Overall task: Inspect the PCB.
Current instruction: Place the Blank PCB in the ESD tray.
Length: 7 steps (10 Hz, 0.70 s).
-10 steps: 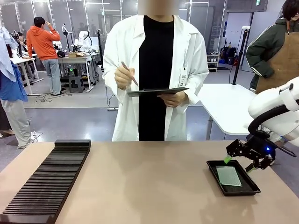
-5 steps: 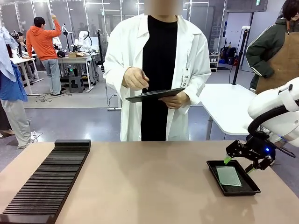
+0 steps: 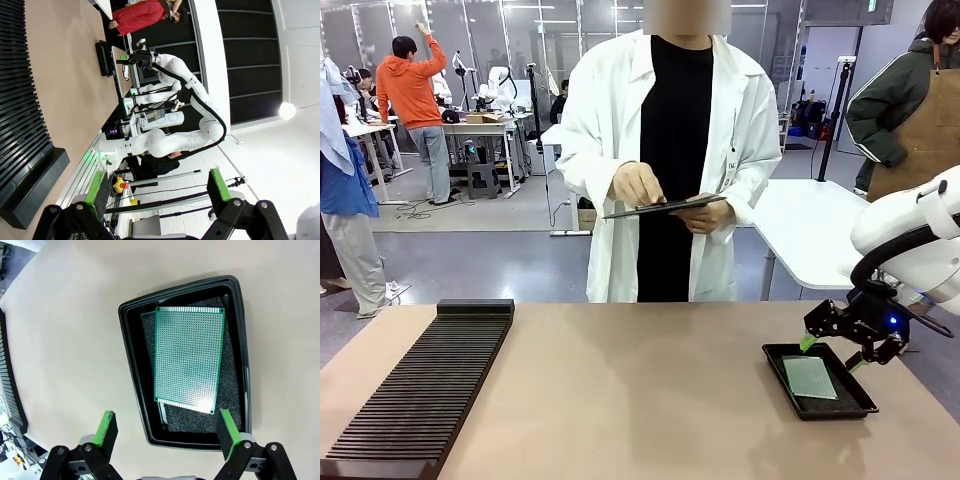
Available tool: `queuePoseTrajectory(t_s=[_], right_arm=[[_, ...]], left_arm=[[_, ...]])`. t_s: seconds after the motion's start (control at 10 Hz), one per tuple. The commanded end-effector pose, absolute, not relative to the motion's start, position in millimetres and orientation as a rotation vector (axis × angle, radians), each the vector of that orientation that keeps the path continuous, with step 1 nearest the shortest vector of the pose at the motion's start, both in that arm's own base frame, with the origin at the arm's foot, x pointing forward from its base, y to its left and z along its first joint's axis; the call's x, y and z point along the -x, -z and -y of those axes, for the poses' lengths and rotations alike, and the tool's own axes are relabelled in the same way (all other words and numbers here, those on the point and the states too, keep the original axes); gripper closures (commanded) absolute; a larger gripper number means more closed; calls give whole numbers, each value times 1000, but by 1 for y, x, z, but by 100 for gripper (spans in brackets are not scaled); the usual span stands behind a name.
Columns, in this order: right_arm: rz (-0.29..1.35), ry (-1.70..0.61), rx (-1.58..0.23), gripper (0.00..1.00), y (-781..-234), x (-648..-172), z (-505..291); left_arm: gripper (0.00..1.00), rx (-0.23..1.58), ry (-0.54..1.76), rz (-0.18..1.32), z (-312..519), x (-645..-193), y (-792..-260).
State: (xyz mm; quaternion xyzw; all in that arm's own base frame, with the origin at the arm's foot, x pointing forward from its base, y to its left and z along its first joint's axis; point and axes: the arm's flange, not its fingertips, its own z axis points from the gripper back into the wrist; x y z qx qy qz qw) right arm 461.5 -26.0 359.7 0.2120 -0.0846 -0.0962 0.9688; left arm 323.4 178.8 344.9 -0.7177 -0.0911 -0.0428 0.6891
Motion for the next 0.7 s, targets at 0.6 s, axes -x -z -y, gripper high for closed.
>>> queuePoseTrajectory(t_s=[0.6], right_arm=[[44,35,-986,0,-456,-358,131]], left_arm=[[0,1588,91,204,-178,-325,-346]])
